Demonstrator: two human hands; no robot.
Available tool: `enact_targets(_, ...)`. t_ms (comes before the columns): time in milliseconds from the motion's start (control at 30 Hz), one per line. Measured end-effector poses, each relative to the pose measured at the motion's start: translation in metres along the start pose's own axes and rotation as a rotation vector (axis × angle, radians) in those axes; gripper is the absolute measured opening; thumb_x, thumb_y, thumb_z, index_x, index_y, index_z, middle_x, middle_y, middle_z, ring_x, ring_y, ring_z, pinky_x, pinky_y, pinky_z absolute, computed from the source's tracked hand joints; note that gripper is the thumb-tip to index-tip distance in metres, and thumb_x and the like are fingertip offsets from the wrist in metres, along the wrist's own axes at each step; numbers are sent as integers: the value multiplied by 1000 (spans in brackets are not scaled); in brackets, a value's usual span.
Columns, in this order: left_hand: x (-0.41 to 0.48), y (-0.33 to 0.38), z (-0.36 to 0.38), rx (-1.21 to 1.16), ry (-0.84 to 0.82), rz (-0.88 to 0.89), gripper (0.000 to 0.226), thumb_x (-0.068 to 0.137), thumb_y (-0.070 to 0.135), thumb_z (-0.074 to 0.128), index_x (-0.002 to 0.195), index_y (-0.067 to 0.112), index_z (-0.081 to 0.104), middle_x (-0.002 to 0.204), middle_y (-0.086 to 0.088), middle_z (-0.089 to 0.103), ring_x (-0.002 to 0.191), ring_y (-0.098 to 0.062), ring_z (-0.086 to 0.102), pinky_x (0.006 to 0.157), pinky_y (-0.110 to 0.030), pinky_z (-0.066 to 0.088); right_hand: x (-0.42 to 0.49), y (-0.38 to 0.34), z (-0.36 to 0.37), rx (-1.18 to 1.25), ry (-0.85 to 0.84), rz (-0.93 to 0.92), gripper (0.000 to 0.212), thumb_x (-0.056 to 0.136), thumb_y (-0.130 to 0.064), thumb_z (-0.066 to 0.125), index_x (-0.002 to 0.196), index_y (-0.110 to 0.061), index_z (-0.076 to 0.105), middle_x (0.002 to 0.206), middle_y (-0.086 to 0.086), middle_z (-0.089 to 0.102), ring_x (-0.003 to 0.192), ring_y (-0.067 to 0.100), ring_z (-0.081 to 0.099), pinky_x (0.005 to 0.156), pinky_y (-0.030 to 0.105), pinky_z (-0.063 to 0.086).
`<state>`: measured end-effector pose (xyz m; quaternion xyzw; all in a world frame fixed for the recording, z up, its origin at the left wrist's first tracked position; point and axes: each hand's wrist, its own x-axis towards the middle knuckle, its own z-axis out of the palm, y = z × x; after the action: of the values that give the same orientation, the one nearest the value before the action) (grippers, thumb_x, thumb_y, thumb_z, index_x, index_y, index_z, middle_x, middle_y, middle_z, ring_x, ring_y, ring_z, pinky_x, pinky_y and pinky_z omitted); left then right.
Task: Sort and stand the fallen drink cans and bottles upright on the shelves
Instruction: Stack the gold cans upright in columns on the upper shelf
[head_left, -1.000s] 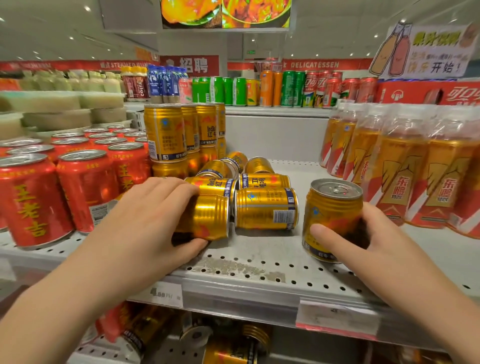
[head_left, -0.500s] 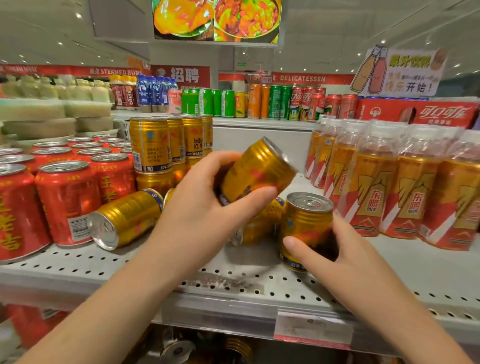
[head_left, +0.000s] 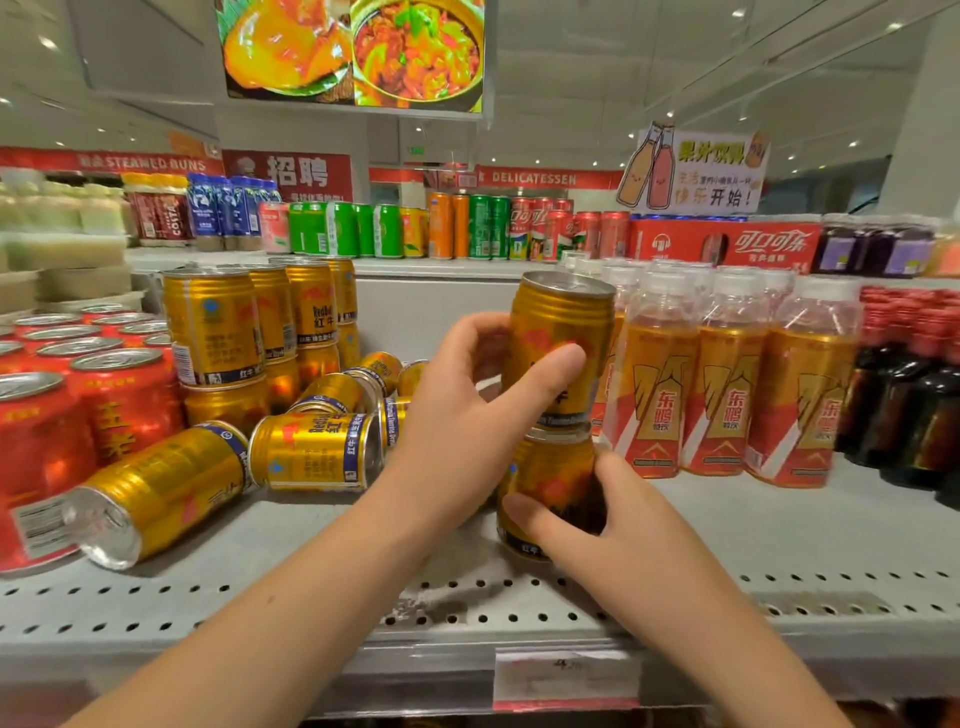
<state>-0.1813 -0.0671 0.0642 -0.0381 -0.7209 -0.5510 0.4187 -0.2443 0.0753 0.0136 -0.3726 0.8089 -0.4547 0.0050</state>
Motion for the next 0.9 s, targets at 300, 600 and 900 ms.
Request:
enact_targets(300, -3, -9, -7, -47, -8, 36, 39, 90, 46, 75, 123, 31, 60, 111, 9, 75, 106, -11, 71, 82, -22, 58, 0, 2, 1, 2, 1, -1, 55, 69, -84, 61, 111, -51, 54, 99, -25, 69, 87, -6, 65, 76, 29, 58)
enact_targets(600, -10, -14, -6, -26, -93, 19, 45, 93, 49, 69, 133, 33, 56, 114, 9, 74, 109, -11, 71, 86, -31, 61, 0, 4, 2, 26, 32, -18, 58, 65, -89, 61, 109, -53, 55, 101, -28, 68, 91, -9, 64, 75, 23, 55)
enact_targets(900, -9, -21, -20, 387, 89, 99, 48, 100, 60, 47, 136, 31, 62, 118, 22, 69, 114, 8, 60, 91, -21, 49, 5, 11, 1, -113, 187, -9, 55, 64, -88, 56, 101, -47, 54, 102, -22, 50, 89, -3, 55, 70, 19, 46)
